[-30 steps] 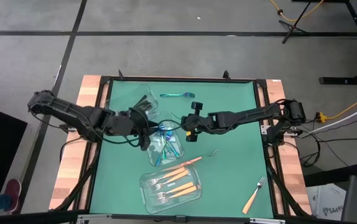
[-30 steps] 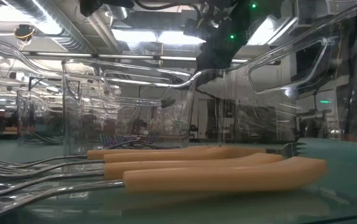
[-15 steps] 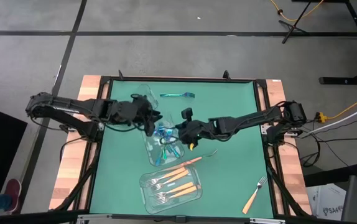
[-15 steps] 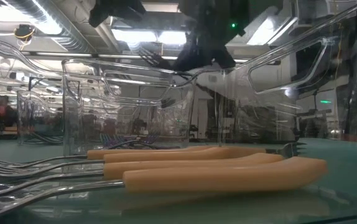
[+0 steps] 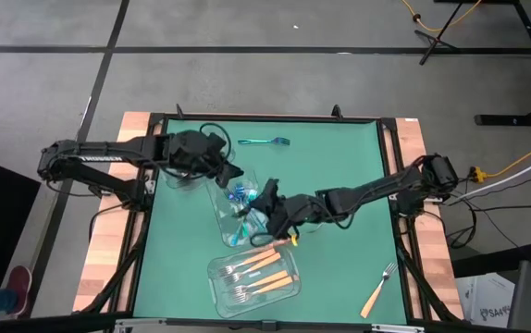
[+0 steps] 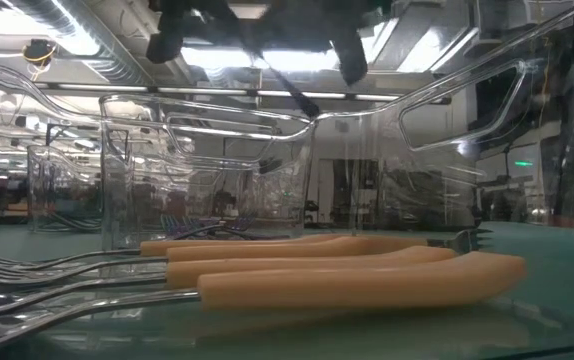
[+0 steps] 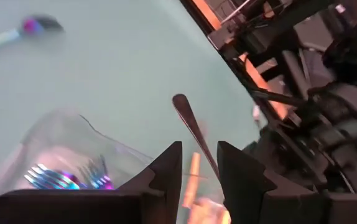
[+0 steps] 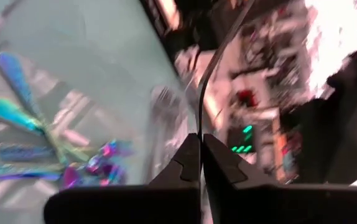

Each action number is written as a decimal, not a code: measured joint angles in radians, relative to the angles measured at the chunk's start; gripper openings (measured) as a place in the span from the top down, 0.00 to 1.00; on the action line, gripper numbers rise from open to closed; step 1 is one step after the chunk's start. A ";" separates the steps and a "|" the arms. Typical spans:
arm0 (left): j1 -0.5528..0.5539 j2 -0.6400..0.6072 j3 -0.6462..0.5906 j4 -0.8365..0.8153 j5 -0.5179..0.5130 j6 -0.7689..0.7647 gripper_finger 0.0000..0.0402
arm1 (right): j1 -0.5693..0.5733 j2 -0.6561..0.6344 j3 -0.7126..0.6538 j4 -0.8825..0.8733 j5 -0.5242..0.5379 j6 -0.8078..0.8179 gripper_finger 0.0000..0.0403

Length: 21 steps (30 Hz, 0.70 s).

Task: Sort silverware by color (type)
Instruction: Put the black fork into the top transparent bin

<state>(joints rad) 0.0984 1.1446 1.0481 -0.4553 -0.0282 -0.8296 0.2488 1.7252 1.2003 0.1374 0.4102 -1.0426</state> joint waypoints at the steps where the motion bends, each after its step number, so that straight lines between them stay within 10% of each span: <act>1: 0.004 0.000 0.000 0.000 0.020 -0.029 0.76 | 0.009 0.000 0.000 0.026 0.001 -0.037 1.00; 21: -0.062 0.000 0.000 0.168 0.169 -0.359 0.76 | 0.042 0.000 0.000 0.289 0.002 -0.350 1.00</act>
<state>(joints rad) 0.0364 1.1446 1.0481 -0.2873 0.1406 -1.1885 0.2909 1.7252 1.1999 0.4265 0.4118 -1.3925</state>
